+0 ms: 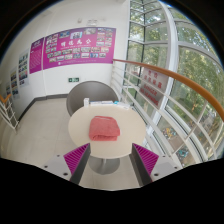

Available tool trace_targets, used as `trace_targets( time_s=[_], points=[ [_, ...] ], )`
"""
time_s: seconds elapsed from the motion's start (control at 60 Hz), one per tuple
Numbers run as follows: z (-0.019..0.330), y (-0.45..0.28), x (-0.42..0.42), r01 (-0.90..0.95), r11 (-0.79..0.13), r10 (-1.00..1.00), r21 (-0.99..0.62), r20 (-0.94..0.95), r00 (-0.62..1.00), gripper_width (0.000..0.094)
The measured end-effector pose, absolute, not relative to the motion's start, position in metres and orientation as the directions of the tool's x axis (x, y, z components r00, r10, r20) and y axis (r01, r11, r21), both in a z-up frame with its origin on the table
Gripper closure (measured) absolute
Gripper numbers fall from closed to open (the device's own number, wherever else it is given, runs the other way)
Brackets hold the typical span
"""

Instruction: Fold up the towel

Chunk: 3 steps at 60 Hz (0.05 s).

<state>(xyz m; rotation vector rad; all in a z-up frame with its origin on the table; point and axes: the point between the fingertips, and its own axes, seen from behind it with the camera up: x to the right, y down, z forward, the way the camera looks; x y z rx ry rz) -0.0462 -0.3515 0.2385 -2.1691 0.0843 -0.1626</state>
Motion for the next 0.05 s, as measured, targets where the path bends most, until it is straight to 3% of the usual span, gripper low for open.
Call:
trace_targets(
  time_s=[0.05],
  points=[
    [0.2398,-0.3541,-0.0482,-0.001,-0.563,-0.124,-0.826,0.084,0.989,0.0078]
  ],
)
